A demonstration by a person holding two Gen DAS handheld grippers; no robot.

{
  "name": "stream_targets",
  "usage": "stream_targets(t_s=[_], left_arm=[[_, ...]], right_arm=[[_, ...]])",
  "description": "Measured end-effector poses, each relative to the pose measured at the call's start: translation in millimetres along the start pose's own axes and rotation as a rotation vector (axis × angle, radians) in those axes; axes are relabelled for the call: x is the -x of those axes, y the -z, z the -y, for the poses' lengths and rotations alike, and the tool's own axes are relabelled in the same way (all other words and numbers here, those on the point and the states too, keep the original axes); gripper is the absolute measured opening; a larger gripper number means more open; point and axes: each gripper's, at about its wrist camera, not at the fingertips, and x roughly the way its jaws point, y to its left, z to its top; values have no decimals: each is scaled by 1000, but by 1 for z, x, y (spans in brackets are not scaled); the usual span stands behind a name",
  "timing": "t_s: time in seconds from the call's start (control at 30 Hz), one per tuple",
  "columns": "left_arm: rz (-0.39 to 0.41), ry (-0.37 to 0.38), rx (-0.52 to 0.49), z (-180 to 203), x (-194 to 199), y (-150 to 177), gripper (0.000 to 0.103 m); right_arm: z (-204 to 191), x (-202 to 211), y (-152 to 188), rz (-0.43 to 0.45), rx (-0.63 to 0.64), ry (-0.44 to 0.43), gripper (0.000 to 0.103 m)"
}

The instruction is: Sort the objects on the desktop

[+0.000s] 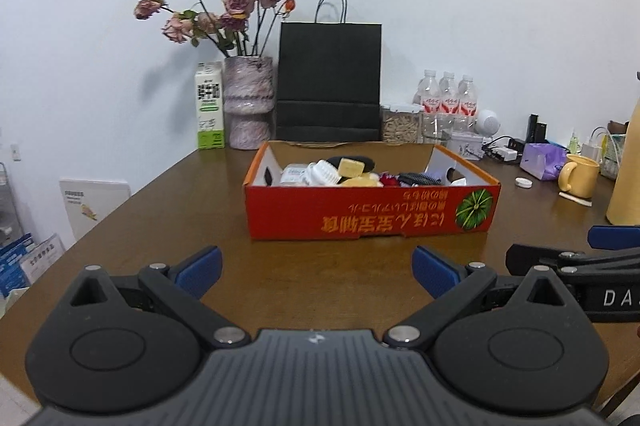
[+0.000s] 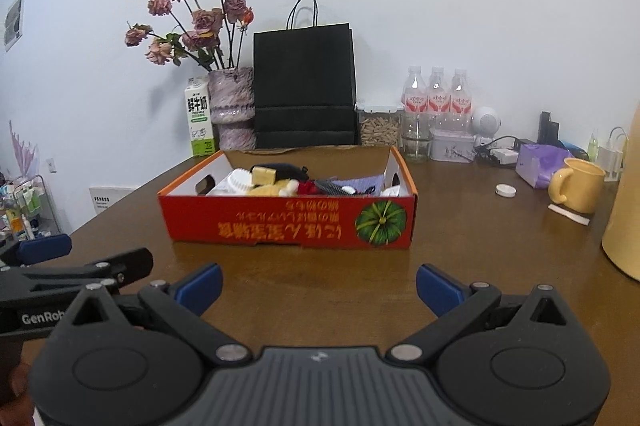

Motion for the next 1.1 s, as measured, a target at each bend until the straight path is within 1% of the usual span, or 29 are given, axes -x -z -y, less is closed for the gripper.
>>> stream_targets(t_s=[0.13,0.3,0.5,1.1], left_arm=[[0,-12,-9,1,11,5,103],[-3,-22,-25,4,17,8,103],[-14,-20,-29,5,16,10,103],[-16,-31,-36,6,17,10,103]], right_arm=[[-3,10,10,-2,-3,-1,103],[-2,17,14,9,-10,2,103],[0,15,16,-6,-26,7,103],[0,15,17,-5,-21,13,103]])
